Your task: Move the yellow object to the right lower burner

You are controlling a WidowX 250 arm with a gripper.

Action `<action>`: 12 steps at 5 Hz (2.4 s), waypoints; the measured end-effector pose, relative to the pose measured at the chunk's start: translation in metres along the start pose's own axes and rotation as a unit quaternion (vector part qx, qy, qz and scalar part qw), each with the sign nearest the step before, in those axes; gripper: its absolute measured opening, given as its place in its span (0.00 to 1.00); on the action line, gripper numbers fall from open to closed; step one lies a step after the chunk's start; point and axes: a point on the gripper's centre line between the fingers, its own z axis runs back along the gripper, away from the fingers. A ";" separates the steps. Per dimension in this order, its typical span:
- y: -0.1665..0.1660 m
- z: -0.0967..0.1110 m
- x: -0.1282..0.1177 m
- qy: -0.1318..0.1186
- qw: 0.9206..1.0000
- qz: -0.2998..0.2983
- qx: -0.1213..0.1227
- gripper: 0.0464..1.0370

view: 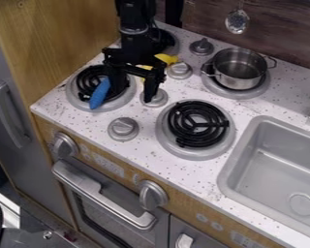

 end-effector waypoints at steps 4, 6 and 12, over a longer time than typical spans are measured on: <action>0.009 -0.033 0.080 -0.016 0.999 -0.029 0.024 0.96; 0.014 -0.015 0.119 -0.071 0.996 -0.023 0.055 0.96; 0.044 -0.060 0.130 -0.024 0.998 0.027 0.057 0.92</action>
